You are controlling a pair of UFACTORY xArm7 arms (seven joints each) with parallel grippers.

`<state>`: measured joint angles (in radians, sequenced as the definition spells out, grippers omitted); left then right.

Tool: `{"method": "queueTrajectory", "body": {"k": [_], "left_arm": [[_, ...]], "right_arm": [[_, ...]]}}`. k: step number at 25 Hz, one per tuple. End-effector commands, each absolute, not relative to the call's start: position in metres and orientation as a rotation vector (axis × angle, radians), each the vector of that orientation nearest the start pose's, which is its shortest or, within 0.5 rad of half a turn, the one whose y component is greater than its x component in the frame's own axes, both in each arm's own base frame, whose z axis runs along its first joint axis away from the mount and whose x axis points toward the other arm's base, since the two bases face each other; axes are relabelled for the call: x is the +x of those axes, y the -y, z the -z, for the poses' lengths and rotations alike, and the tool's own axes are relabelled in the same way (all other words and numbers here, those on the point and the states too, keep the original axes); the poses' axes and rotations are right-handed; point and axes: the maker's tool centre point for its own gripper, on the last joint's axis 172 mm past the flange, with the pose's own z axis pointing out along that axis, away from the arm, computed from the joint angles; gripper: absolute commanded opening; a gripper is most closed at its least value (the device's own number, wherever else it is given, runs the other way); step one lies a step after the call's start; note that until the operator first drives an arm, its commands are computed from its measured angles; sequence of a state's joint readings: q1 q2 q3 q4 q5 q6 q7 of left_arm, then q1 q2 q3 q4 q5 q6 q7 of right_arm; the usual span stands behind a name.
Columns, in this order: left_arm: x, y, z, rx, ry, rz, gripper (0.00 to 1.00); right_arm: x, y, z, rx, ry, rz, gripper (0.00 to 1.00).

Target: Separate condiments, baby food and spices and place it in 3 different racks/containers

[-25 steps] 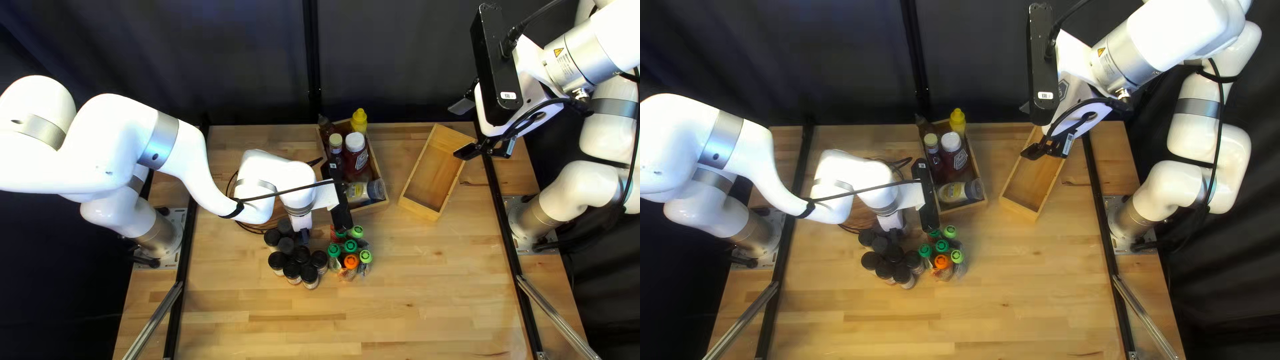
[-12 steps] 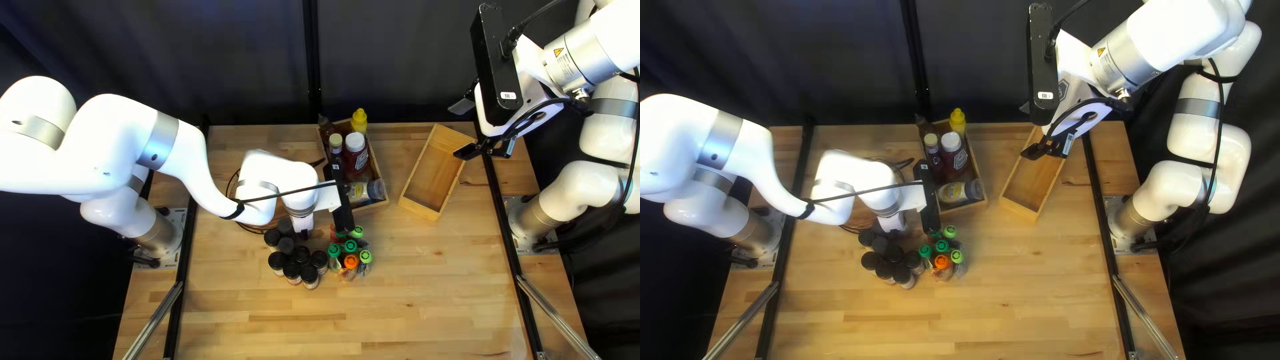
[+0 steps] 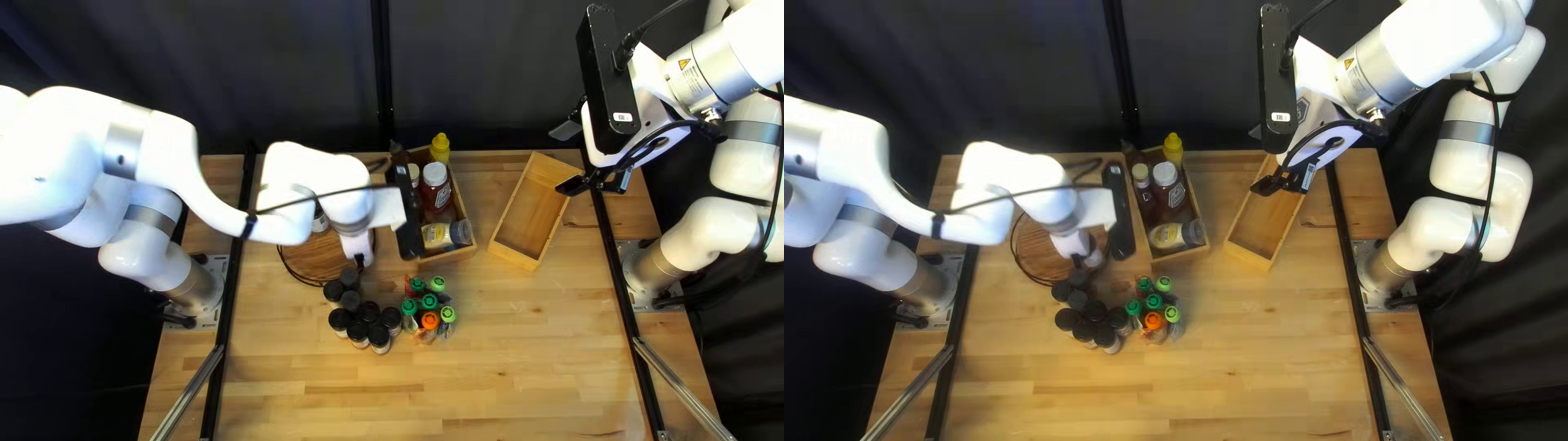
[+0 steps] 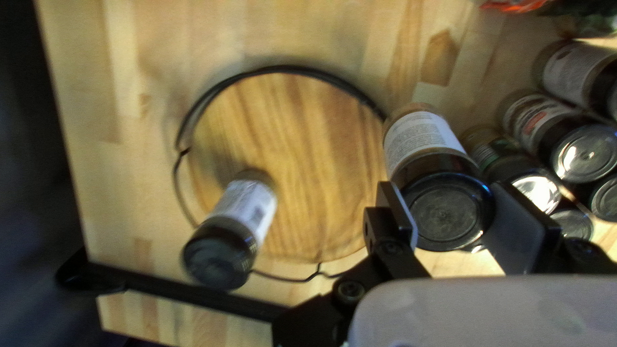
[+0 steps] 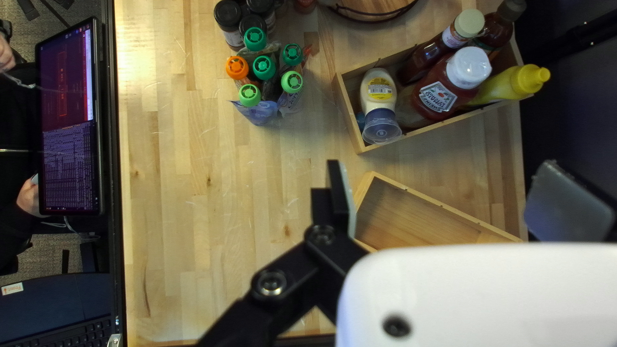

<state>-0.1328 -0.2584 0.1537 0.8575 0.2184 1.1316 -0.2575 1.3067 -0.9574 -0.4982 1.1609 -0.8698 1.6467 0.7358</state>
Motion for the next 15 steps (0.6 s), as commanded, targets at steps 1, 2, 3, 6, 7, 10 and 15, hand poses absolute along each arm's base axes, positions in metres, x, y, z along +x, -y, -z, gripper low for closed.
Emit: {"method": "queueTrajectory", "body": {"k": [1, 2, 3, 6, 7, 10, 15], "left_arm": [[0.379, -0.082, -0.215, -2.945, 0.315, 0.011, 0.01], [0.376, -0.091, -0.210, -2.940, 0.334, 0.012, 0.01], [0.374, -0.096, -0.207, -2.937, 0.345, 0.011, 0.01], [0.369, -0.109, -0.193, -2.930, 0.387, 0.006, 0.01], [0.367, -0.115, -0.184, -2.924, 0.408, -0.001, 0.00], [0.362, -0.125, -0.169, -2.921, 0.447, -0.014, 0.01], [0.356, -0.134, -0.150, -2.921, 0.497, -0.022, 0.01]], "right_arm": [[0.377, 0.001, -0.482, -3.066, -0.073, 0.858, 1.00], [0.377, 0.001, -0.482, -3.066, -0.073, 0.858, 1.00], [0.377, 0.001, -0.482, -3.066, -0.073, 0.858, 1.00], [0.377, 0.001, -0.482, -3.066, -0.073, 0.858, 1.00], [0.377, 0.001, -0.482, -3.066, -0.073, 0.858, 1.00], [0.377, 0.001, -0.482, -3.066, -0.073, 0.858, 1.00], [0.377, 0.001, -0.482, -3.066, -0.073, 0.858, 1.00]]}}
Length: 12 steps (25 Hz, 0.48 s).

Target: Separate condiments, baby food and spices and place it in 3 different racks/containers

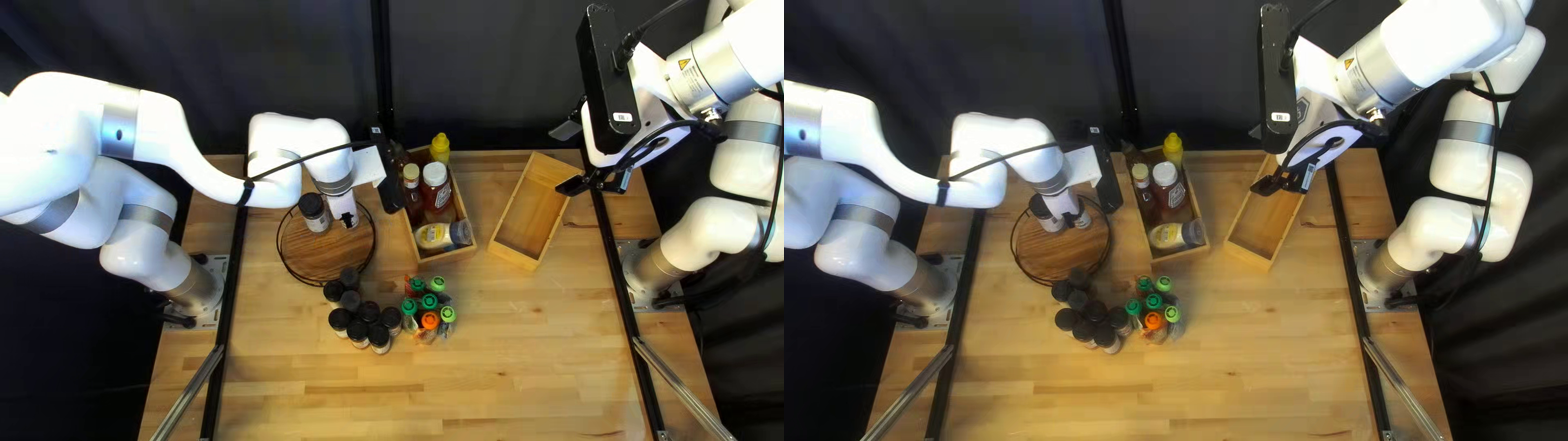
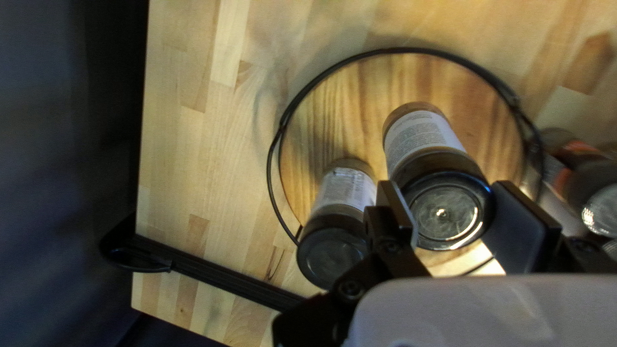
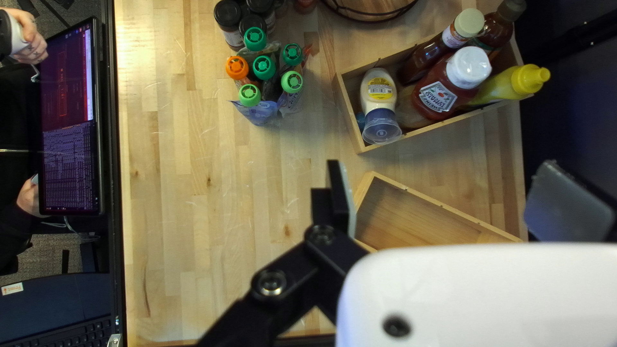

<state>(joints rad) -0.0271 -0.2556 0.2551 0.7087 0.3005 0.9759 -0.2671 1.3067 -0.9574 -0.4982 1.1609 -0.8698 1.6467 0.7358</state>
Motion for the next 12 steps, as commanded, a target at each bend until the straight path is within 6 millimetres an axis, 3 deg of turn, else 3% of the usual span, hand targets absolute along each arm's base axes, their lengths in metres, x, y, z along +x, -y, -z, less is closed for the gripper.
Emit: {"method": "queueTrajectory", "body": {"k": [1, 12], "left_arm": [[0.356, -0.135, -0.146, -2.922, 0.505, -0.024, 0.01], [0.358, -0.134, -0.118, -2.938, 0.554, -0.035, 0.05]], "right_arm": [[0.377, 0.001, -0.482, -3.066, -0.073, 0.858, 1.00], [0.377, 0.001, -0.482, -3.066, -0.073, 0.858, 1.00]]}}
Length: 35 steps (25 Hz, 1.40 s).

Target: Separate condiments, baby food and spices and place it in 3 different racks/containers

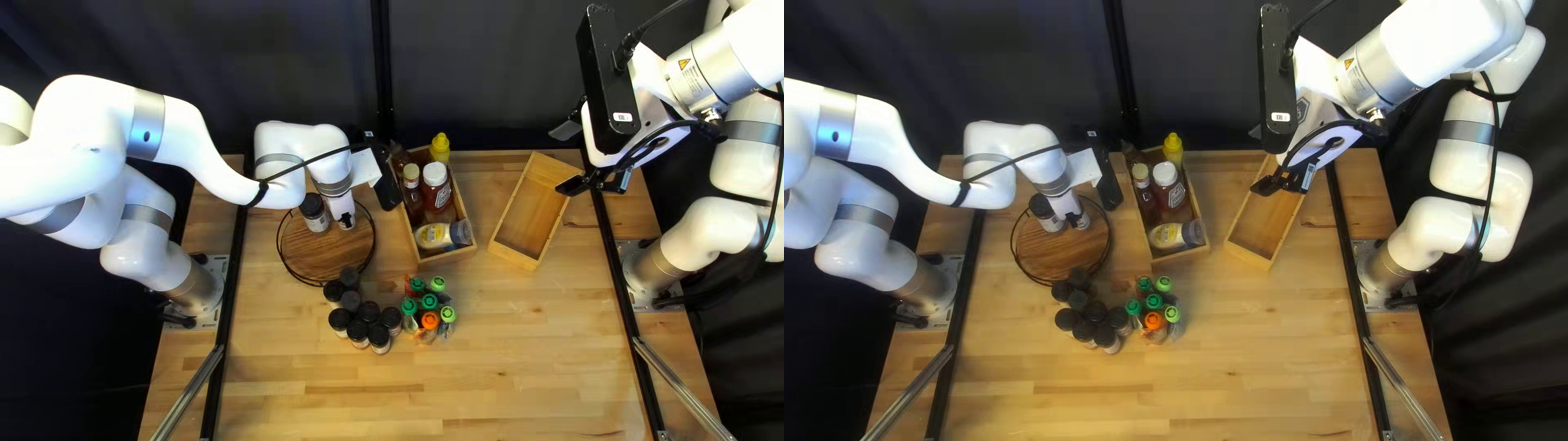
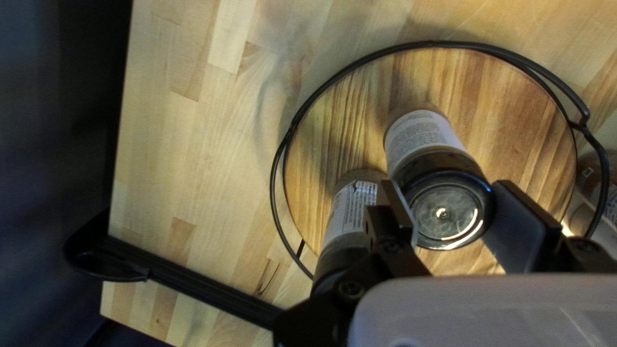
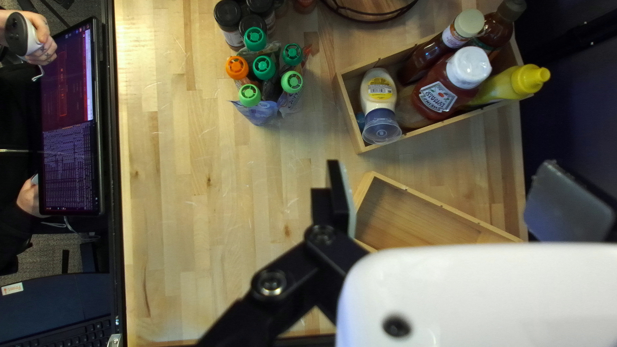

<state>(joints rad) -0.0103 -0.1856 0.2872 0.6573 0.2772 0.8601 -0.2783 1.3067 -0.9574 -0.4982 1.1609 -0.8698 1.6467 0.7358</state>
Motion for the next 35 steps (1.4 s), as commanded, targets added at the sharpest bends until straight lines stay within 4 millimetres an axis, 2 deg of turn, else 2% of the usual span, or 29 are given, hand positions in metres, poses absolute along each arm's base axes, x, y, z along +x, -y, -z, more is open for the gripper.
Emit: {"method": "queueTrajectory", "body": {"k": [1, 2, 4, 5, 6, 11, 16, 17, 21, 25, 28, 29, 32, 35], "left_arm": [[0.358, -0.133, -0.118, -2.938, 0.555, -0.036, 0.07], [0.358, -0.132, -0.117, -2.939, 0.556, -0.038, 0.11], [0.358, -0.131, -0.117, -2.939, 0.556, -0.044, 0.71], [0.358, -0.130, -0.118, -2.940, 0.556, -0.048, 0.89], [0.358, -0.130, -0.118, -2.940, 0.556, -0.050, 0.98], [0.361, -0.122, -0.124, -2.946, 0.544, -0.055, 1.00], [0.371, -0.095, -0.153, -2.952, 0.494, -0.051, 1.00], [0.375, -0.084, -0.163, -2.955, 0.471, -0.051, 1.00], [0.386, -0.053, -0.184, -2.982, 0.388, -0.041, 1.00], [0.400, 0.003, -0.200, -3.076, 0.167, -0.020, 1.00], [0.410, 0.036, -0.205, -3.143, -0.037, -0.005, 1.00], [0.412, 0.041, -0.205, -3.154, -0.072, -0.002, 1.00], [0.426, 0.078, -0.204, -3.189, -0.197, 0.021, 1.00], [0.424, 0.106, -0.200, -3.203, -0.350, 0.023, 1.00]], "right_arm": [[0.377, 0.001, -0.482, -3.066, -0.073, 0.858, 1.00], [0.377, 0.001, -0.482, -3.066, -0.073, 0.858, 1.00], [0.377, 0.001, -0.482, -3.066, -0.073, 0.858, 1.00], [0.377, 0.001, -0.482, -3.066, -0.073, 0.858, 1.00], [0.377, 0.001, -0.482, -3.066, -0.073, 0.858, 1.00], [0.377, 0.001, -0.482, -3.066, -0.073, 0.858, 1.00], [0.377, 0.001, -0.482, -3.066, -0.073, 0.858, 1.00], [0.377, 0.001, -0.482, -3.066, -0.073, 0.858, 1.00], [0.377, 0.001, -0.482, -3.066, -0.073, 0.858, 1.00], [0.377, 0.001, -0.482, -3.066, -0.073, 0.858, 1.00], [0.377, 0.001, -0.482, -3.066, -0.073, 0.858, 1.00], [0.377, 0.001, -0.482, -3.066, -0.073, 0.858, 1.00], [0.377, 0.001, -0.482, -3.066, -0.073, 0.858, 1.00], [0.377, 0.001, -0.482, -3.066, -0.073, 0.858, 1.00]]}}
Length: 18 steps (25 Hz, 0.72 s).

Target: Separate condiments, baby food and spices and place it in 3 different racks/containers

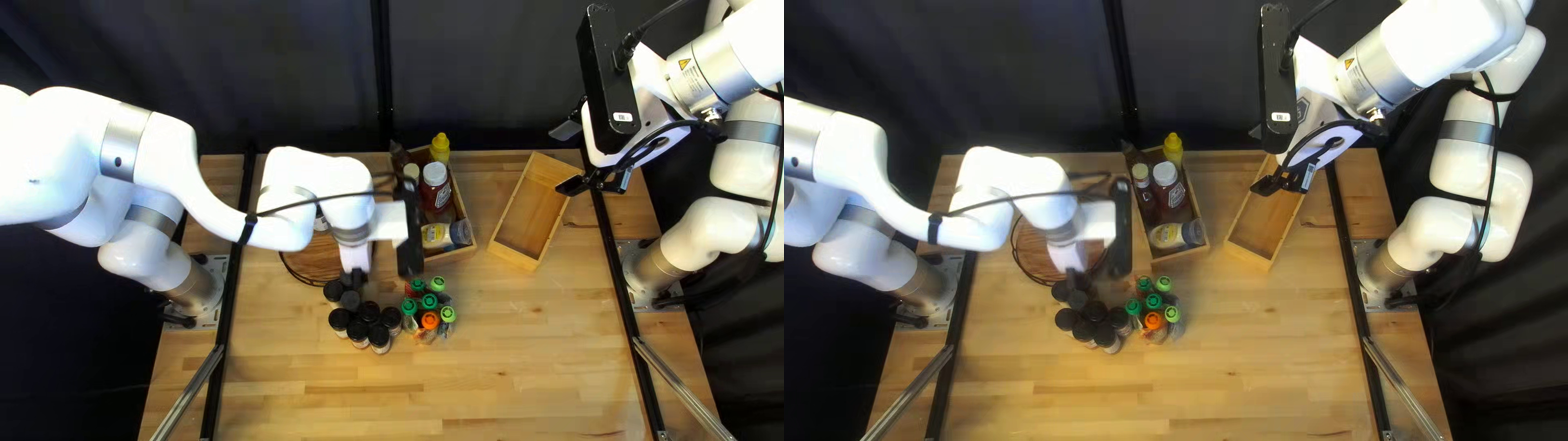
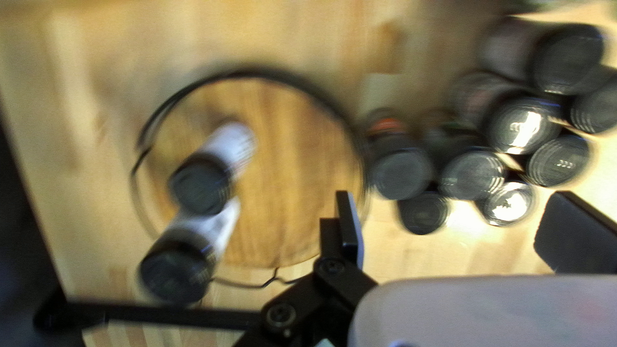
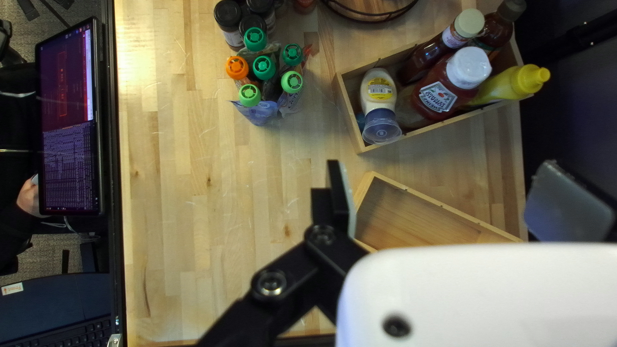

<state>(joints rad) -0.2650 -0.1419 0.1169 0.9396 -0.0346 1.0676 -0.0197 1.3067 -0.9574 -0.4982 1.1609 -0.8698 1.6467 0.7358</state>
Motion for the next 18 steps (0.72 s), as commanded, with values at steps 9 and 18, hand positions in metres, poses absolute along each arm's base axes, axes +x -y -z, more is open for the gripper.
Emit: {"method": "queueTrajectory", "body": {"k": [9, 18], "left_arm": [[0.377, 0.098, -0.172, -3.026, -1.082, -0.088, 1.00], [0.361, 0.032, -0.155, -2.798, -1.360, -0.145, 1.00]], "right_arm": [[0.377, 0.001, -0.482, -3.066, -0.073, 0.858, 1.00], [0.377, 0.001, -0.482, -3.066, -0.073, 0.858, 1.00]]}}
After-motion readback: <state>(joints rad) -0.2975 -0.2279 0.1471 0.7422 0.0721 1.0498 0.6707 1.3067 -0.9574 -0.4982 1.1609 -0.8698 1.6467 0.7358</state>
